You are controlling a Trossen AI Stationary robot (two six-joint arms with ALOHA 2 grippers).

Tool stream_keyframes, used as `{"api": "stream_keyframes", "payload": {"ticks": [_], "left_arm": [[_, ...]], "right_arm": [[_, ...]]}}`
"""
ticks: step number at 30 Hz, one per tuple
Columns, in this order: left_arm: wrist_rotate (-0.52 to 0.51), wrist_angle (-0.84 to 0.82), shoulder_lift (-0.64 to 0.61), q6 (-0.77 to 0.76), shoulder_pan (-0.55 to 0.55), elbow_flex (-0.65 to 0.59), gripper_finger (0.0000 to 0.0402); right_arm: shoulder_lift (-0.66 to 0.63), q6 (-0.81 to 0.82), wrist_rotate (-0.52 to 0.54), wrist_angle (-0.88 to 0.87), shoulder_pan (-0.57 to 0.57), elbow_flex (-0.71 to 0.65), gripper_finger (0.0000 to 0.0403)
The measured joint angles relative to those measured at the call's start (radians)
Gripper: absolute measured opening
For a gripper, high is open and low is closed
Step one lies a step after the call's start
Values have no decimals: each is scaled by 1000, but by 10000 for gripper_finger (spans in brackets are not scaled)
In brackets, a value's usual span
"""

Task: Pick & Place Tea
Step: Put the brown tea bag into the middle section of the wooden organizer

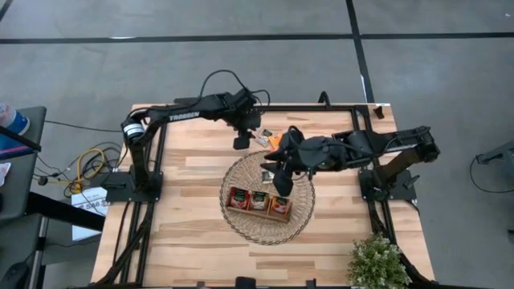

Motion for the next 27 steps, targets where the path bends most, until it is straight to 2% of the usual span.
{"api": "stream_keyframes", "payload": {"ticks": [4,8,11,15,21,27], "left_arm": [[32,1,-9,-42,24,1,131],[51,-75,-19,-114,29,0,116],[92,-129,-59,-133,17,0,96],[95,-143,-144,-175,-4,0,65],[87,-154,-300,-274,-35,0,34],[36,-186,-432,-357,-45,0,32]], "right_arm": [[0,2,-2,-42,-31,0,127],[0,35,0,-121,-61,0,127],[0,65,0,-218,-85,0,127],[9,83,-16,-279,-120,1,127],[41,43,-162,-308,-208,1,138],[150,58,-291,-319,-304,1,192]]}}
